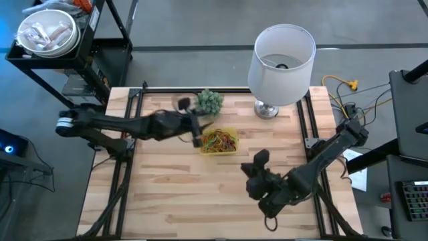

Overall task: Pick and place rubber bands into bin
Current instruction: Return to Home Position

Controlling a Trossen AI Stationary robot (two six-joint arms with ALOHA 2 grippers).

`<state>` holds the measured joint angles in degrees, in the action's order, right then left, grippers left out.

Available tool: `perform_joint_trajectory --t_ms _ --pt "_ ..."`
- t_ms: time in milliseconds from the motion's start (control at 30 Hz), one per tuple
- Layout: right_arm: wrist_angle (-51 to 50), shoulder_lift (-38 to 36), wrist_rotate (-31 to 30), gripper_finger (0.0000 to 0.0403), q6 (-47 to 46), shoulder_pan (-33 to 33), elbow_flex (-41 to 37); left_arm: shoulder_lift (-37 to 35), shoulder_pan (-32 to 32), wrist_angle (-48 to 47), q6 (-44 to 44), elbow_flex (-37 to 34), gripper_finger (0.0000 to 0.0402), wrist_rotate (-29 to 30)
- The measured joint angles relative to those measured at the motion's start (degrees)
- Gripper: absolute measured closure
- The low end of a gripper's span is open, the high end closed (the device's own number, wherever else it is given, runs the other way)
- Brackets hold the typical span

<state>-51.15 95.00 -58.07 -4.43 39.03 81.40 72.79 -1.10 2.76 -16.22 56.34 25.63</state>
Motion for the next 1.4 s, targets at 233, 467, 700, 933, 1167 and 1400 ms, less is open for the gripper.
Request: perform_joint_trajectory --t_ms 233,467,700,933,1167,1400 --pt "-1.2 -14.6 8.4 0.0346 5.1 -1.2 -0.2 -15.1 0.2 3.0 4.7 -0.4 0.0257 -0.8" --pt "-0.3 -34.1 13.0 0.0346 4.2 -2.4 -9.5 -26.0 0.2 0.4 -11.1 -5.6 0.0257 -15.5" --pt "8.1 -53.5 13.1 0.0346 2.4 -2.3 -25.0 -32.3 0.4 1.1 -13.6 -12.8 0.0257 -15.2" --pt "17.5 -69.1 17.3 0.0346 5.8 -2.3 -40.2 -37.3 1.5 2.7 -13.2 -19.5 0.0257 -15.4" --pt "28.2 -82.0 39.4 0.0346 19.4 -2.3 -47.1 -40.5 3.4 4.1 -13.1 -22.1 0.0257 -22.1" --pt "27.3 -88.3 38.6 0.0346 19.7 -2.3 -48.2 -40.1 8.4 5.8 -12.8 -24.0 0.0257 -30.4"
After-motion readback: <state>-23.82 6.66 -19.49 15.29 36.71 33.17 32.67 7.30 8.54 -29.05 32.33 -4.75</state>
